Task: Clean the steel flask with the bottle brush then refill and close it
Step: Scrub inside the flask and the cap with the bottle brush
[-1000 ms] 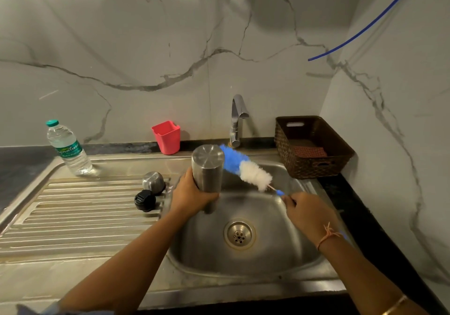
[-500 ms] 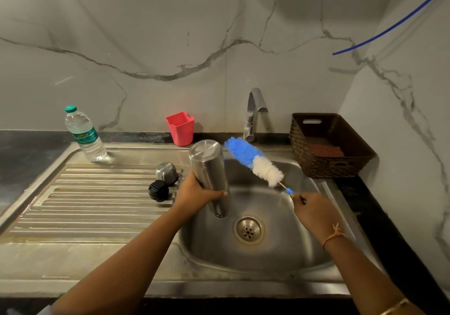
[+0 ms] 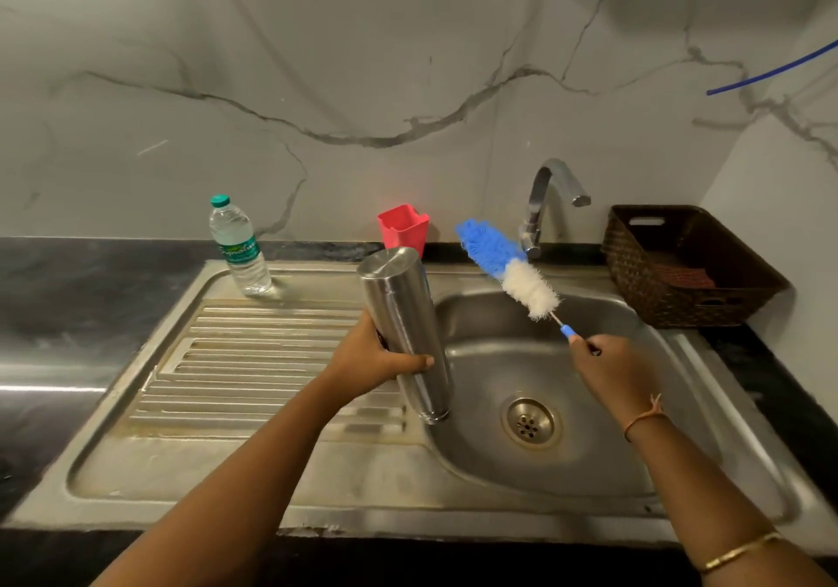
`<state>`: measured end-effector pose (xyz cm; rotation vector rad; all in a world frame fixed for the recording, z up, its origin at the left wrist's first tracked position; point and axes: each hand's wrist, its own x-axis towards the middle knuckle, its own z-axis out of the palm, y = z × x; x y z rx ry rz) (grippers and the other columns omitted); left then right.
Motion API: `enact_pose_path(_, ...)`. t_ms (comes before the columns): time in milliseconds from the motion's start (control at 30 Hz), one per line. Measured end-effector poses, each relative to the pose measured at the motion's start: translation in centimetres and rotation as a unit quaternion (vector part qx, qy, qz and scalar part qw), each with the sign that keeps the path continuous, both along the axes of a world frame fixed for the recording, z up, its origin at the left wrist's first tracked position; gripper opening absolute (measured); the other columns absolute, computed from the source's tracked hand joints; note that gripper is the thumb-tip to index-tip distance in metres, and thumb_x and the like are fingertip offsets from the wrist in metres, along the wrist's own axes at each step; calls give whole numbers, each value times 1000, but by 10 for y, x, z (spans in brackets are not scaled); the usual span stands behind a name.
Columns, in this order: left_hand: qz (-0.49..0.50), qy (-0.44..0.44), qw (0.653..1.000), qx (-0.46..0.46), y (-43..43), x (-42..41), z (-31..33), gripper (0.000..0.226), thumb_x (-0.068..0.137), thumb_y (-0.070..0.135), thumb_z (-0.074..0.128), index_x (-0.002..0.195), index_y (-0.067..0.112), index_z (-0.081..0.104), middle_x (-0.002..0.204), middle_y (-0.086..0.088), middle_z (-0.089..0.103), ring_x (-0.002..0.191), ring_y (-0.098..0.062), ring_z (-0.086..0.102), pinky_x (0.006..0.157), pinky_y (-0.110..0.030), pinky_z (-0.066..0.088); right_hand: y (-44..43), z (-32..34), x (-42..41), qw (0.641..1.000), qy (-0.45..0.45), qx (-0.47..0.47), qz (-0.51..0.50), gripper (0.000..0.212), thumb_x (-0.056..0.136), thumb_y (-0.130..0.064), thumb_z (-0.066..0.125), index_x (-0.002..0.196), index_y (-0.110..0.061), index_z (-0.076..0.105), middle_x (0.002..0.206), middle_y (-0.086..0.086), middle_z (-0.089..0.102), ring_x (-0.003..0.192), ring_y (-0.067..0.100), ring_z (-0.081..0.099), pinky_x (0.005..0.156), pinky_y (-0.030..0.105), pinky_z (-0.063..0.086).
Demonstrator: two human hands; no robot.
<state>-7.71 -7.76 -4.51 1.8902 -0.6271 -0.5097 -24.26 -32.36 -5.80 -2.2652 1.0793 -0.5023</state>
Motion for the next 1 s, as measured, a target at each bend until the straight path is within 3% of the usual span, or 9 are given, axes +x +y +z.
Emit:
enact_pose_path(100,-6,-1,1000,14,33,23,10,76,63,17,87,126,21,46,105,5,62,93,-11,61,58,-21,54,17,-2,11,1000,0,0,0,46,92,-26,51,51,-6,47,49,9,47,50,26,44,49,29,27)
enact_pose_path(333,-12,-22,998,61,96,80,18,70,67,13,84,119,29,41,103,13,56,94,-7,56,65,-14,47,48,-6,28,999,16,-20,-22,48,93,-28,51,51,-5,46,48,8,45,48,24,40,49,28,25)
enact_pose_path(467,13,-53,996,75,111,114,13,70,65,14,85,121,25,43,103,11,56,97,-11,54,79,-23,45,61,-8,40,998,9,-35,-42,47,93,-29,51,56,-1,52,51,10,50,49,24,43,47,28,26)
enact_pose_path(767,25,-95,993,62,100,175,9,74,66,10,83,126,21,42,113,4,53,105,-16,49,86,-30,43,67,-7,53,995,7,-49,-85,47,93,-29,50,55,-3,51,52,12,51,51,27,44,48,29,28)
enact_pose_path(1000,34,-76,996,45,87,198,1,79,68,11,82,133,16,38,120,0,51,107,-17,48,91,-34,45,64,-10,53,995,13,-32,-90,42,94,-31,48,70,0,64,63,15,59,61,31,53,53,32,37)
